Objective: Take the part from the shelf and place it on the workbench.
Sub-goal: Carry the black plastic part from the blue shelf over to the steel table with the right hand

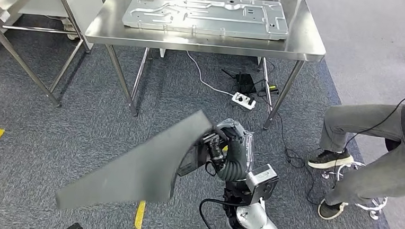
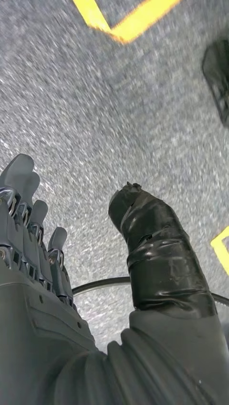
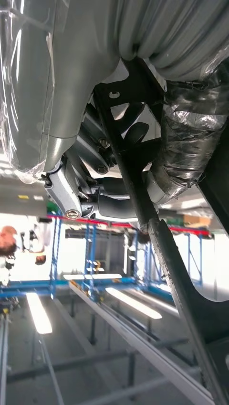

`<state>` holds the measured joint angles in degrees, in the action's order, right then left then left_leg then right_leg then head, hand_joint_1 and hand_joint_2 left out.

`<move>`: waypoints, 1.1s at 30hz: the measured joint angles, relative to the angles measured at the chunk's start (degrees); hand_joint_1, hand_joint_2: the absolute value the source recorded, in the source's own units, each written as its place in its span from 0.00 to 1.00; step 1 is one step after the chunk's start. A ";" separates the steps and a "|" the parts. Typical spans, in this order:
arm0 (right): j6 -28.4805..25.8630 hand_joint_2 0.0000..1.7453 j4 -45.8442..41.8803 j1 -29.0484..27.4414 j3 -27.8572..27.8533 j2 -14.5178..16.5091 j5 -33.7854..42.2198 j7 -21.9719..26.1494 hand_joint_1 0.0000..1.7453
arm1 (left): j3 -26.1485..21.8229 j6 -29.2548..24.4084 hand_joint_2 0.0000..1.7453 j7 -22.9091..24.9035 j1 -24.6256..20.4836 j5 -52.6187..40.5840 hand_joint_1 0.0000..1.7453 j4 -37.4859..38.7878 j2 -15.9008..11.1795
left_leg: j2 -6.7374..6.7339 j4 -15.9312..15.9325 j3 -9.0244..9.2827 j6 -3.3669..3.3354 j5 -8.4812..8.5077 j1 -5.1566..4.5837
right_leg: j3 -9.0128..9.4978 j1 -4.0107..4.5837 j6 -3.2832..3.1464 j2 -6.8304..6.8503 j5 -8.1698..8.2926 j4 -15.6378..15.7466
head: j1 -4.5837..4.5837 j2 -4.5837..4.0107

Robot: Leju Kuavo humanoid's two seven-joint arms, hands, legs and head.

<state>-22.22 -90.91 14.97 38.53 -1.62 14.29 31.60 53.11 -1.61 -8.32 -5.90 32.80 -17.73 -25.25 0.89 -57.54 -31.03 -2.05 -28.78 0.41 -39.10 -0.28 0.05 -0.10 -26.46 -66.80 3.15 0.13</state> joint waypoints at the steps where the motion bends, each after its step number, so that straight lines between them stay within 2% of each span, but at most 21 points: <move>1: 0.20 1.00 0.11 0.01 0.07 0.20 -0.09 0.19 0.98 | 0.00 0.03 1.00 0.01 -0.08 0.15 0.00 0.00 0.03 | 0.12 -0.10 0.40 0.25 -0.47 -0.10 | 1.43 0.10 -0.32 -0.07 1.64 3.58 | 0.09 0.00; 2: 0.32 1.00 0.22 0.00 0.15 0.42 -0.17 0.38 0.98 | 0.00 0.04 1.00 0.01 -0.13 0.25 0.00 0.00 0.06 | 0.20 -0.14 0.52 0.55 -0.76 -0.12 | 2.38 0.25 -0.56 -0.13 2.31 5.90 | 0.18 0.00; 3: 0.37 1.00 0.32 -0.03 0.26 0.63 -0.24 0.57 0.98 | 0.00 0.07 1.00 0.03 -0.16 0.29 0.00 0.00 0.09 | 0.25 -0.11 0.47 0.85 -0.92 -0.11 | 2.81 0.39 -0.73 -0.19 1.99 6.79 | 0.29 0.00; 6: 0.40 1.00 0.50 -0.11 0.44 1.23 -0.44 0.97 0.98 | 0.02 0.14 1.00 0.07 -0.16 0.33 0.00 0.00 -0.01 | 0.15 -0.26 0.45 1.77 -1.47 0.09 | 3.49 0.27 -1.19 -0.21 1.56 7.92 | 0.39 0.00; 7: 0.41 1.00 0.53 -0.08 0.44 1.44 -0.49 1.02 0.98 | 0.02 0.14 1.00 0.08 -0.22 0.33 0.00 0.00 -0.04 | 0.03 -1.54 -0.09 2.12 -2.15 0.17 | 3.90 0.10 -1.41 -0.15 1.45 8.26 | 0.47 0.00; 9: 0.43 1.00 0.60 -0.07 0.45 1.88 -0.56 1.10 0.98 | 0.02 0.14 1.00 0.14 -0.34 0.34 0.00 0.00 -0.07 | -0.20 -7.58 -3.35 2.80 -4.45 0.36 | 4.65 -0.08 -1.79 0.00 1.10 8.62 | 0.64 0.00; 11: 0.43 1.00 0.81 -0.17 0.48 2.14 -0.59 1.12 0.98 | 0.04 0.16 1.00 0.23 -0.20 0.34 0.00 0.00 -0.07 | -0.30 -14.26 -7.89 3.31 -5.95 0.58 | 5.16 -0.10 -1.93 0.05 0.58 8.61 | 0.69 0.00; 12: 0.43 1.00 0.95 -0.26 0.49 2.16 -0.59 1.12 0.98 | 0.05 0.17 1.00 0.27 -0.08 0.34 0.00 0.00 -0.07 | -0.36 -15.36 -9.20 3.47 -5.25 0.69 | 5.49 -0.10 -1.91 0.03 0.28 8.58 | 0.68 0.00; 13: 0.43 1.00 1.09 -0.32 0.49 2.17 -0.60 1.12 0.98 | 0.07 0.18 1.00 0.28 0.00 0.34 0.00 0.00 -0.07 | -0.43 -14.38 -9.50 3.58 -3.46 0.79 | 5.90 -0.13 -1.85 0.02 -0.07 8.53 | 0.68 0.00; 14: 0.43 1.00 1.19 -0.36 0.50 2.22 -0.60 1.12 0.98 | 0.08 0.17 1.00 0.30 0.02 0.34 0.00 0.00 -0.11 | -0.52 -11.34 -8.71 3.62 -0.83 0.87 | 6.42 -0.17 -1.72 0.02 -0.46 8.46 | 0.69 0.00; 16: 0.43 1.00 1.27 -0.33 0.50 2.41 -0.62 1.13 0.98 | 0.09 0.16 1.00 0.32 -0.01 0.34 0.00 0.01 -0.21 | -0.71 -4.22 -5.97 3.51 3.09 0.74 | 7.26 -0.16 -1.27 0.01 -1.25 8.34 | 0.70 0.00; 17: 0.43 1.00 1.28 -0.29 0.50 2.52 -0.63 1.14 0.98 | 0.09 0.17 1.00 0.32 -0.06 0.34 0.00 0.01 -0.27 | -0.72 -2.00 -4.98 3.22 3.72 0.57 | 7.45 -0.11 -0.97 -0.02 -1.51 8.35 | 0.71 0.00; 19: 0.43 1.00 1.32 -0.21 0.51 2.66 -0.65 1.16 0.98 | 0.10 0.18 1.00 0.33 -0.11 0.34 0.00 0.02 -0.34 | -0.64 -0.86 -4.41 2.46 3.15 0.19 | 7.55 0.02 -0.36 -0.08 -1.77 8.52 | 0.65 0.00; 22: 0.43 1.00 1.36 -0.17 0.52 2.73 -0.68 1.17 0.98 | 0.13 0.18 1.00 0.34 -0.04 0.34 0.00 0.02 -0.38 | -0.60 -0.28 -3.76 1.23 2.85 0.43 | 7.39 0.00 0.53 -0.07 -2.67 7.63 | 0.47 0.00; 24: 0.43 1.00 1.39 -0.12 0.52 2.76 -0.69 1.22 0.98 | 0.13 0.18 1.00 0.34 -0.07 0.34 0.00 0.02 -0.39 | -0.62 0.07 -2.99 0.47 2.53 0.57 | 4.58 -0.05 0.87 -0.06 -5.00 2.17 | 0.34 0.00; 26: 0.42 1.00 1.53 -0.20 0.52 2.76 -0.70 1.27 0.98 | 0.13 0.19 1.00 0.33 -0.11 0.32 0.00 0.02 -0.39 | -0.59 0.07 -2.47 0.01 1.99 0.40 | -0.36 -0.04 0.89 -0.06 -7.36 -5.80 | 0.23 0.00; 27: 0.38 1.00 1.64 -0.28 0.52 2.75 -0.69 1.26 0.98 | 0.13 0.20 1.00 0.30 -0.07 0.29 0.00 0.02 -0.38 | -0.55 0.06 -2.09 -0.08 1.65 0.32 | -2.33 -0.03 0.84 -0.07 -7.31 -8.24 | 0.22 0.00; 28: 0.32 1.00 1.74 -0.33 0.52 2.73 -0.69 1.26 0.98 | 0.13 0.21 1.00 0.26 -0.02 0.24 0.00 0.02 -0.37 | -0.49 0.06 -1.60 -0.09 1.26 0.25 | -3.15 0.00 0.71 -0.07 -6.03 -8.39 | 0.20 0.00; 29: 0.21 1.00 1.81 -0.35 0.52 2.72 -0.68 1.25 0.98 | 0.13 0.21 1.00 0.19 0.02 0.19 0.00 0.02 -0.37 | -0.42 0.05 -0.97 -0.03 0.83 0.20 | -2.83 0.06 0.47 -0.07 -3.70 -6.29 | 0.19 0.00; 31: -0.11 1.00 1.87 -0.34 0.52 2.66 -0.68 1.24 0.98 | 0.13 0.22 1.00 0.03 0.02 0.06 0.00 0.02 -0.33 | -0.31 0.04 0.23 0.27 -0.17 0.06 | -0.23 0.35 -0.27 -0.11 1.37 1.13 | 0.21 0.00; 33: -0.37 1.00 1.80 -0.31 0.51 2.62 -0.68 1.05 0.98 | 0.13 0.25 1.00 -0.07 -0.07 -0.02 0.00 0.02 -0.27 | -0.24 -0.03 0.72 0.80 -0.92 -0.09 | 2.01 0.56 -0.79 -0.14 2.80 6.34 | 0.34 0.00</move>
<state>-22.58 -89.11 14.67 39.04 1.00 13.62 32.65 53.24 -1.36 -8.38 -5.97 32.77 -17.70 -25.52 0.65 -57.57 -30.31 -1.26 -29.70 0.32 -37.09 0.28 -0.74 -0.24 -23.65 -60.46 3.49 0.13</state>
